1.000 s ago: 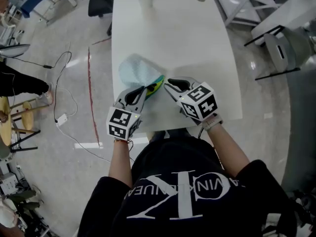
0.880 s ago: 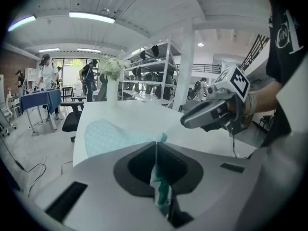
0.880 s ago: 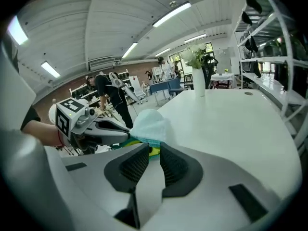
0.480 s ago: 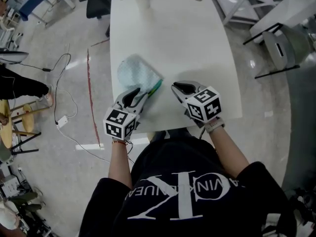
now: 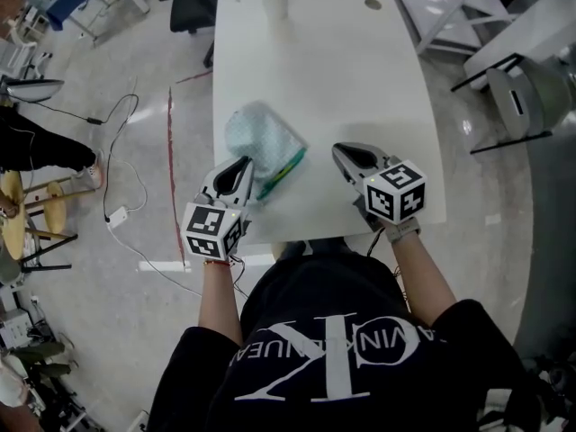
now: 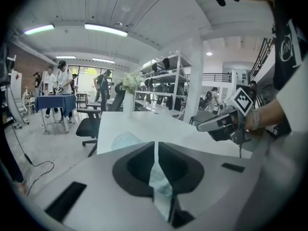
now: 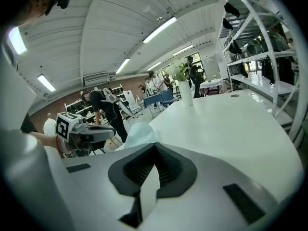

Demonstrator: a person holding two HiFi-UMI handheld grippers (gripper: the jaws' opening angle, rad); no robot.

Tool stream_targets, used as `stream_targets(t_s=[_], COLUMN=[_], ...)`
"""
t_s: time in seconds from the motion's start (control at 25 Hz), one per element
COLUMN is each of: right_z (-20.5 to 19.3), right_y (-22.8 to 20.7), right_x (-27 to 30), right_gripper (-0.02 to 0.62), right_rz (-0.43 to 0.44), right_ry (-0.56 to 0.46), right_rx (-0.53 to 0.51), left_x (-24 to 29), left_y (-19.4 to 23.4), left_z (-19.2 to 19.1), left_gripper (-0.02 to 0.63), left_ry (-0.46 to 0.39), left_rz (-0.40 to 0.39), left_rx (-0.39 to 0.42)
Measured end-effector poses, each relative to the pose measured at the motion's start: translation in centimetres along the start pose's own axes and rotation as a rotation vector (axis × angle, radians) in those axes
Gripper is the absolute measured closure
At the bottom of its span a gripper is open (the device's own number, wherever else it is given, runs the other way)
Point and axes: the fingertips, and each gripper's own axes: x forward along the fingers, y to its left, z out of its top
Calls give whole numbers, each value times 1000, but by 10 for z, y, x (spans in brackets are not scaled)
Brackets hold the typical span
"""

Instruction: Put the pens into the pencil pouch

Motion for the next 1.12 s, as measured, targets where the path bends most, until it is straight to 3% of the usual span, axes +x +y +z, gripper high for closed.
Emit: stream_targets(t_s=[0.28,0.56,1.12], right_z=[42,80,118], right_y=[-4,-2,1], right_x=[-13,-22,-30], right_gripper=[588,588,586], right_rz=[-39,-49,-46], right_ry=[-137,-245,-347], right_rx=[-91,-164,-211], left_x=[-21,-46,-65], left_y=[26,50,72], left_z=[25,58,105], left_gripper=[601,601,601], left_ry=[-95,-198,-327], left_rz=[91,202,301], left_rx=[-49,-36,8])
